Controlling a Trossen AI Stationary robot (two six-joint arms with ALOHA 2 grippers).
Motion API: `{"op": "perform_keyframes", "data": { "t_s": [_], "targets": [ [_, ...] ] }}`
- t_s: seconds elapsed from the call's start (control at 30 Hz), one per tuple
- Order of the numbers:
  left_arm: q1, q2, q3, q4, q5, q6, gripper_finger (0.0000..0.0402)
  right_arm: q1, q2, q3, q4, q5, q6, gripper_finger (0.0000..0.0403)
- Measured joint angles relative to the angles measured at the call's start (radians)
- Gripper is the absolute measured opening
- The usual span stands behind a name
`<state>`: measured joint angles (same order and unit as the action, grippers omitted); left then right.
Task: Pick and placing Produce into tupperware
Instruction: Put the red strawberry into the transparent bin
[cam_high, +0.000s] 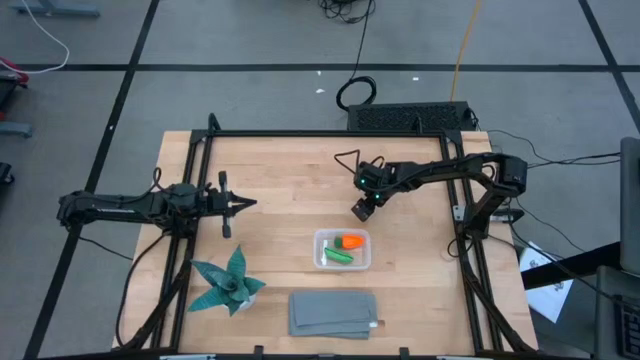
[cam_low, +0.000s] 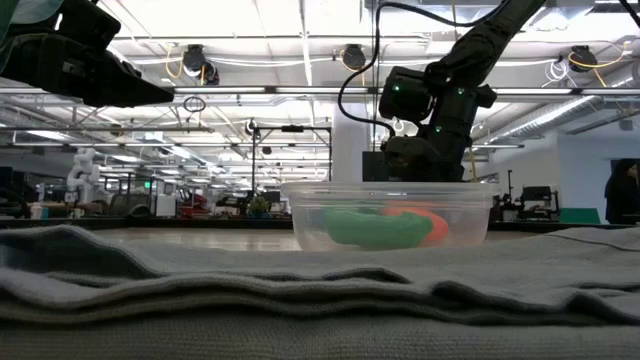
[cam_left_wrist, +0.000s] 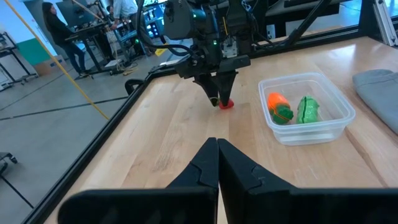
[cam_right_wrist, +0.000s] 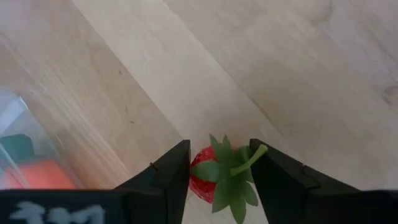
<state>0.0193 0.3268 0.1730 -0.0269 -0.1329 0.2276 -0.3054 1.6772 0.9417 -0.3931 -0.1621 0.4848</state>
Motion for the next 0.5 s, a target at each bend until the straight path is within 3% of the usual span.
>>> {"op": "perform_keyframes", "data": {
  "t_s": [0.5],
  "targets": [
    [0.0,0.0,0.0,0.0,0.0,0.0,0.0001,0.0,-0.06,0.0,-0.01,-0.001,-0.01,0.008]
  ]
}}
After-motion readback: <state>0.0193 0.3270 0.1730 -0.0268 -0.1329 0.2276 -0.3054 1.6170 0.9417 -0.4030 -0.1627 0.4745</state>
